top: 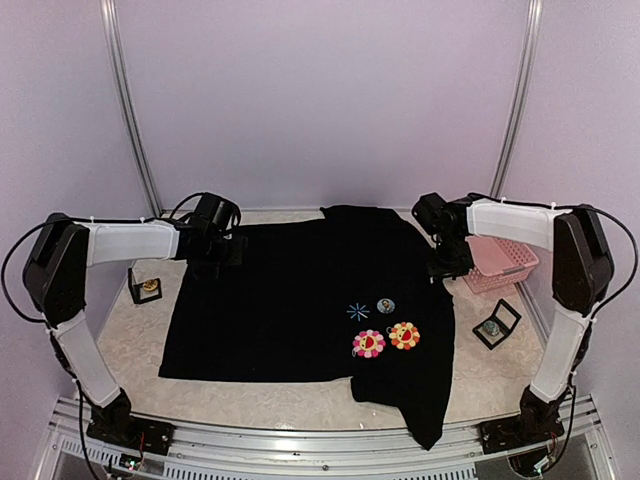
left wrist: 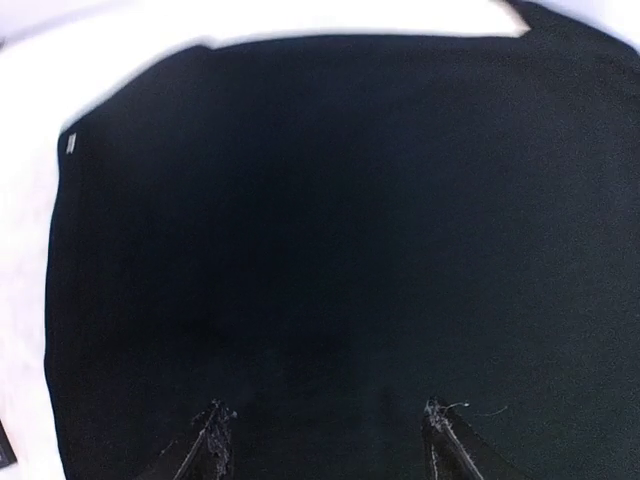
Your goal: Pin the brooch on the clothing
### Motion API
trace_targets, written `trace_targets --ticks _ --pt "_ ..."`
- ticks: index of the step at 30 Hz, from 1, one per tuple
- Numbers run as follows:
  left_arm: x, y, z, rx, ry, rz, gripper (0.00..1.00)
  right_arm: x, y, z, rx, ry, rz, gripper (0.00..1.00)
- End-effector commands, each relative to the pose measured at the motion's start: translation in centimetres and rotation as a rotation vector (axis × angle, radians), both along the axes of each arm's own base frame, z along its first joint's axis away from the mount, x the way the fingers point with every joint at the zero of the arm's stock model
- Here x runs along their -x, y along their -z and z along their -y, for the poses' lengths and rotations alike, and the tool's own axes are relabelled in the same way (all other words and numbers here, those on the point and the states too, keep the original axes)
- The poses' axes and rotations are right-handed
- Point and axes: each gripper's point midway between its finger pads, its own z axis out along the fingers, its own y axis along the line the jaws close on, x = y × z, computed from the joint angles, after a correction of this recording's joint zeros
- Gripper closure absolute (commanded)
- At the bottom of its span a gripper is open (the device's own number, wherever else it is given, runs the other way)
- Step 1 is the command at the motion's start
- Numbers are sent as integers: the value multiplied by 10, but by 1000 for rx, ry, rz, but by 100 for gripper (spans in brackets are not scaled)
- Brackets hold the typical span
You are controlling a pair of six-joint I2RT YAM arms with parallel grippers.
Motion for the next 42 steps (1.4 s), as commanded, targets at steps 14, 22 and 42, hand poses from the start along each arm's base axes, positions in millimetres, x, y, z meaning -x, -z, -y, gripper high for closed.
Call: trace_targets --ticks 14,22,42 --pt "7 -66 44 80 205 127 33 107 43 48 -224 339 -23 21" --pt "7 -61 47 78 215 110 33 102 38 81 -205 421 70 21" --pt "6 -54 45 56 217 92 33 112 67 105 -256 470 73 20"
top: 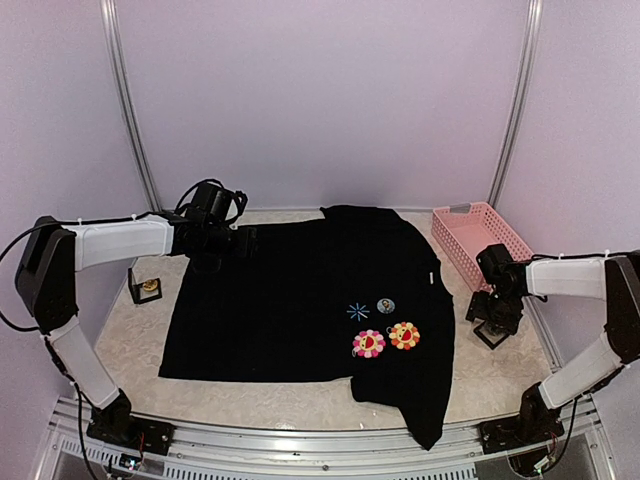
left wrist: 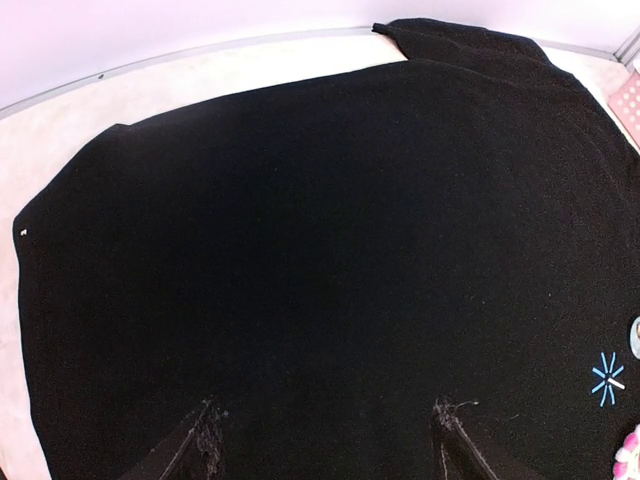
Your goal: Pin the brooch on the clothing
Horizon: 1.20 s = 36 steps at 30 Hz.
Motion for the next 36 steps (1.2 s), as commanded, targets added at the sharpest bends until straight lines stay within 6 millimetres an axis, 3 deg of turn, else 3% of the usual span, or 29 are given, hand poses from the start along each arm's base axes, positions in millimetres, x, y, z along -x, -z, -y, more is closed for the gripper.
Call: trace_targets --ticks 1,4,12,22,36 --pt "0 -3 1 -9 13 -1 33 -1 7 -1 -25 -13 6 20" --pt "0 -2 2 -4 18 -5 33 0 9 -5 -44 -32 5 25" --pt "-1 -2 0 -6 15 -6 33 3 5 -12 -81 -52 9 58" --pt "-1 -2 1 -1 19 -13 33 2 -3 -12 -76 -70 12 67" --pt "-2 -1 1 0 23 -18 33 8 -21 -4 -23 -56 -9 92"
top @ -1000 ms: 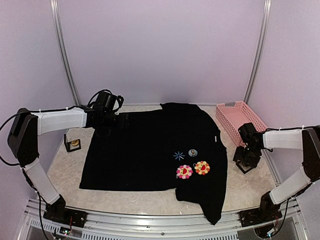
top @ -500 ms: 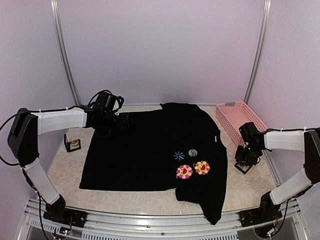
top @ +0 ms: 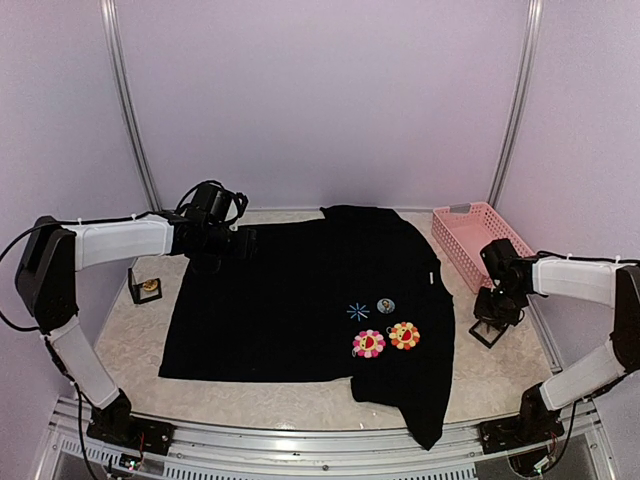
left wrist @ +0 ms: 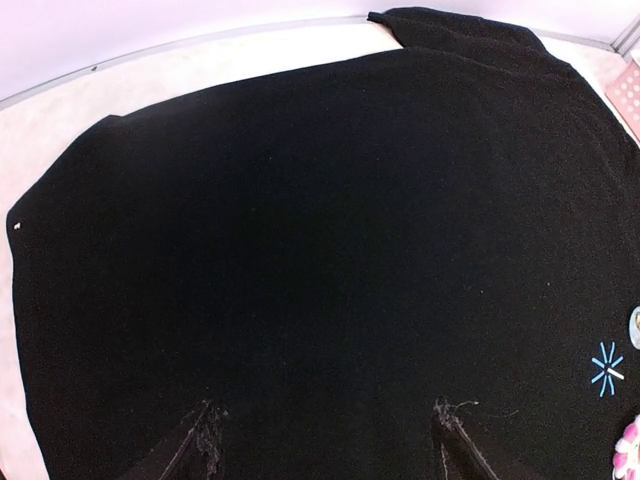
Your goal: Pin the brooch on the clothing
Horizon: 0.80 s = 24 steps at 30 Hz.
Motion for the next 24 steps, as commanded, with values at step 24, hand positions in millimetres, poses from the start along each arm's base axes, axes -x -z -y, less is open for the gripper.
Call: trace_targets --ticks 24 --pt "30 -77 63 214 368 132 35 -1 -221 -232 -377 -1070 388 100"
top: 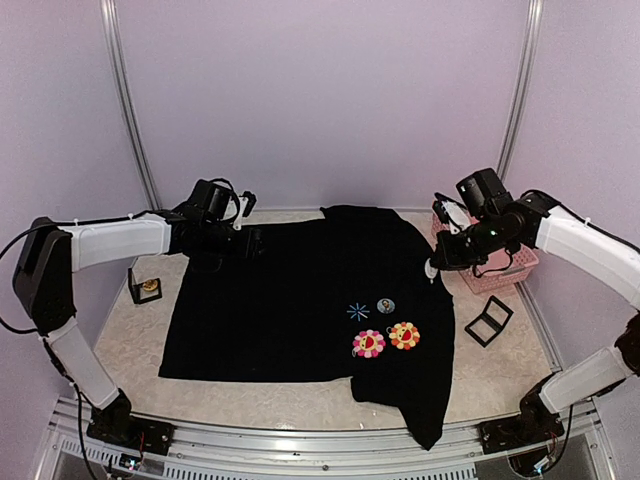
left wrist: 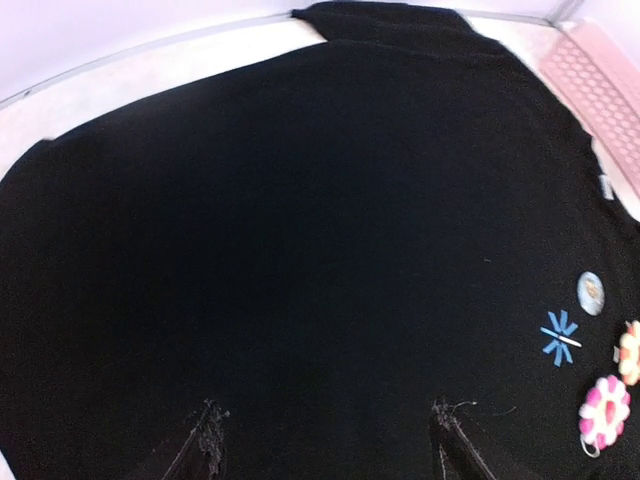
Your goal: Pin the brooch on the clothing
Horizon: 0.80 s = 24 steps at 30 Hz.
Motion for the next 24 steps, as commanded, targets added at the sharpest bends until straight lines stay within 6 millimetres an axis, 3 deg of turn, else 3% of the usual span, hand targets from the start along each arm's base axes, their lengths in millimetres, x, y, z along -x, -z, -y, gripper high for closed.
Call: trace_targets --ticks 1,3,6,8,10,14,19,24 --pt "35 -91 55 213 328 179 36 42 -102 -112 -293 -560 215 100" --pt "68 -123 76 307 509 236 37 64 -134 -144 -394 -740 276 100" --pt "138 -168 102 377 811 338 35 100 -165 -178 -446 -975 342 100" --pt "179 -191 110 374 957 398 32 112 -170 -191 -424 -1059 366 100" --pt "205 -205 116 348 1020 438 29 122 -178 -199 -416 -1118 402 100" --pt "223 -218 122 345 1049 440 34 133 -191 -210 -429 -1175 507 100" --pt "244 -218 137 380 1091 401 41 142 -209 -214 -499 -1186 664 100" --pt "245 -223 146 383 1075 418 47 150 -213 -214 -542 -1203 726 100"
